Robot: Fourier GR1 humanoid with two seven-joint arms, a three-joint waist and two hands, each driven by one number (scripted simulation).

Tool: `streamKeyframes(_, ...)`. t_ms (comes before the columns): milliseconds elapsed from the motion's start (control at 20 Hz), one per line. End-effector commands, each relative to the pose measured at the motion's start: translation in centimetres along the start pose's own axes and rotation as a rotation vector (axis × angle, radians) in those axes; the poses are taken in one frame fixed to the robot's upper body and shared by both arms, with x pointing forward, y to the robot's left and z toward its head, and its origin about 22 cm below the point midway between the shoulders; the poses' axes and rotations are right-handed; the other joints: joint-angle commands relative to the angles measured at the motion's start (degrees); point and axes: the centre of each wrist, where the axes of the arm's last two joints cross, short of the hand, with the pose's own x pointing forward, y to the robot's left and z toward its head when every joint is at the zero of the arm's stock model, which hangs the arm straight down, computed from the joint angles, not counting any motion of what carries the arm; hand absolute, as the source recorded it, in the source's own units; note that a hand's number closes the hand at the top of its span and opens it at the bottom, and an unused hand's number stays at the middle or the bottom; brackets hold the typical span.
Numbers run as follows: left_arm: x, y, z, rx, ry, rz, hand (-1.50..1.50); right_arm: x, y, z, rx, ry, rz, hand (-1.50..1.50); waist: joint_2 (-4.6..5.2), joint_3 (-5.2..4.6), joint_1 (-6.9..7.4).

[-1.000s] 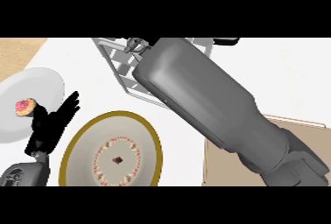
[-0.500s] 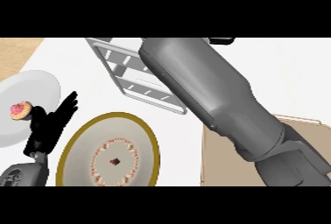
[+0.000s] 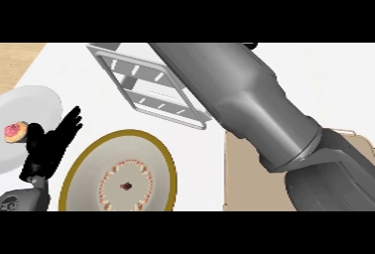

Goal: Pick the eggplant from the tray and place it in the tiered basket

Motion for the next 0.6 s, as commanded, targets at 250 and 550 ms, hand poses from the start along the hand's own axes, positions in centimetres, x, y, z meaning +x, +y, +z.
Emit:
streamKeyframes(250,-1.1,0.9,0.8,0.039,0.014,-0.010,0.00,0.6,-2.3,-1.4,0.081,-0.078,0.147,1.50,-0.17,0.04,-1.14)
streamKeyframes(550,-0.5,0.7,0.8,0.043,0.015,0.008,0.00,-0.7,0.0,-2.2,0.236,0.008,0.134,1.50,0.15,0.11,-1.59)
